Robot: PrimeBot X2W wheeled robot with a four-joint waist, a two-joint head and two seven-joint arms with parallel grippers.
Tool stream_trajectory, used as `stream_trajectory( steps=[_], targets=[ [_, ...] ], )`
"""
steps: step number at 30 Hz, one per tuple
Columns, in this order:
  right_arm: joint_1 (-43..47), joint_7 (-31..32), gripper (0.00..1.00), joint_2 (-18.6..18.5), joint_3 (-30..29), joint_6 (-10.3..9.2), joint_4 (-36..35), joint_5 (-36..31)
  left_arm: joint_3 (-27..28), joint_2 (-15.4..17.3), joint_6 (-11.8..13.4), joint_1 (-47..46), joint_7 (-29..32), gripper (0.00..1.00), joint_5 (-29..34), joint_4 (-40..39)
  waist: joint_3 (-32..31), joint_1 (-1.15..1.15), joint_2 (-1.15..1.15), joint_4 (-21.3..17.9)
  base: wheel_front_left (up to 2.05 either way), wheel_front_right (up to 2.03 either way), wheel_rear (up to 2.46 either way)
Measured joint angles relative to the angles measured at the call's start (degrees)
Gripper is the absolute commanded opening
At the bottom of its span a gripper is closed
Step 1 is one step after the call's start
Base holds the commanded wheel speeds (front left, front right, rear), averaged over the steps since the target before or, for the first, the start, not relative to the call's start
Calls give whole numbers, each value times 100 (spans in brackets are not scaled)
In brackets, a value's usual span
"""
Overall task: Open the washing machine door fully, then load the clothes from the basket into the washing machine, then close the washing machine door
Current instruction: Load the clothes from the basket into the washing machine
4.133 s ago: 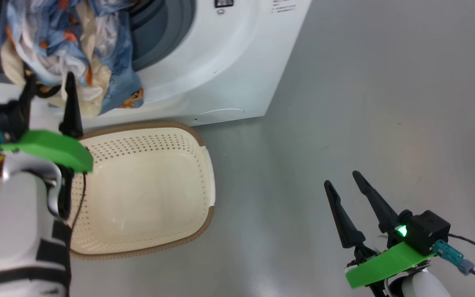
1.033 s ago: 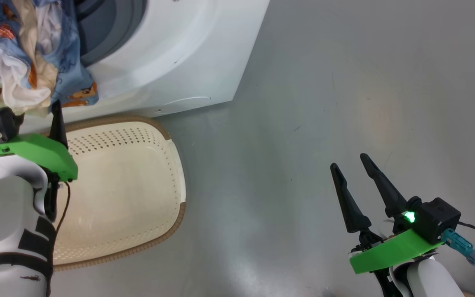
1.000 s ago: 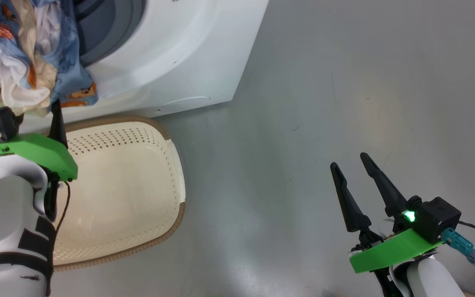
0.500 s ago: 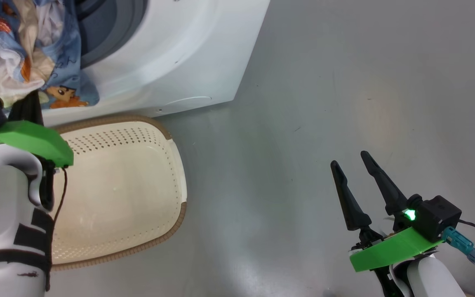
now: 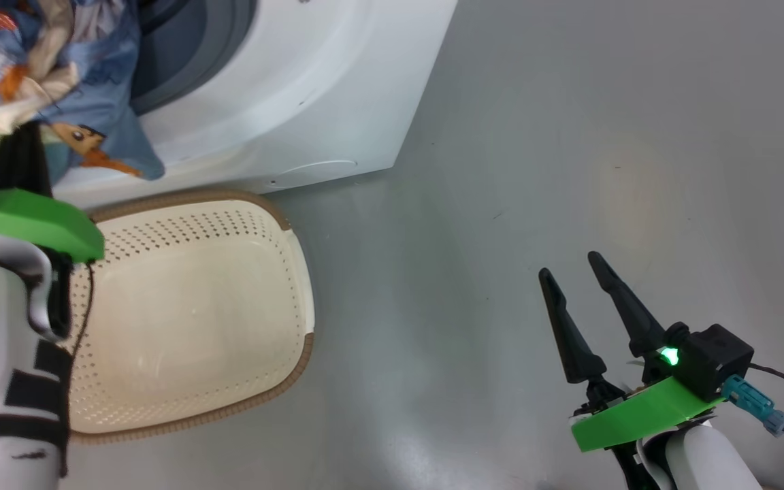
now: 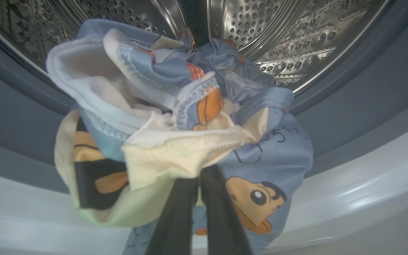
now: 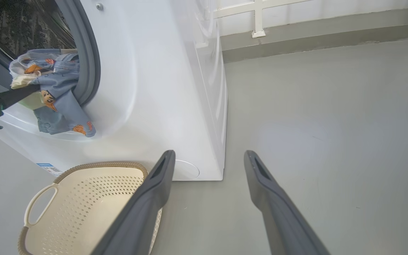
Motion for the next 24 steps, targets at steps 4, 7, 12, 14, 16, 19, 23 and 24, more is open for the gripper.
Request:
stream_trajectory(
  steps=[4, 7, 12, 14, 16, 19, 23, 24],
  targets=[
    [-5, 0, 100, 11, 105, 0, 33, 9, -19, 199, 48, -293, 7, 0, 85, 171, -2, 0, 0, -95, 0, 0, 0],
    [-7, 0, 100, 38, 141, 1, 55, 18, -53, 375, 48, -576, 60, 0, 153, 344, -5, 0, 0, -199, 0, 0, 0],
    [-5, 0, 100, 80, 213, 0, 101, 59, -224, 565, 48, -1082, 163, 0, 375, 703, -1, 0, 0, -386, 0, 0, 0],
    [-5, 0, 100, 101, 290, 0, 114, 68, -292, 628, 48, -1265, 211, 0, 442, 859, 4, 0, 0, -471, 0, 0, 0],
    [-4, 0, 100, 140, 339, 0, 133, 88, -345, 688, 49, -1449, 266, 0, 477, 1042, 11, 0, 0, -560, 0, 0, 0],
    [-2, 0, 100, 176, 406, 0, 151, 107, -442, 813, 49, -1728, 358, 0, 608, 1313, 32, 0, 0, -695, 0, 0, 0],
    [47, 0, 100, 202, 500, 0, 153, 107, -547, 1079, -7, -2281, 388, 0, 704, 1666, 104, 0, 0, -923, 0, 0, 0],
    [90, 0, 100, 202, 500, 0, 153, 107, -568, 1109, -14, -2401, 386, 0, 733, 1719, 129, 0, 0, -960, 0, 0, 0]
  ],
)
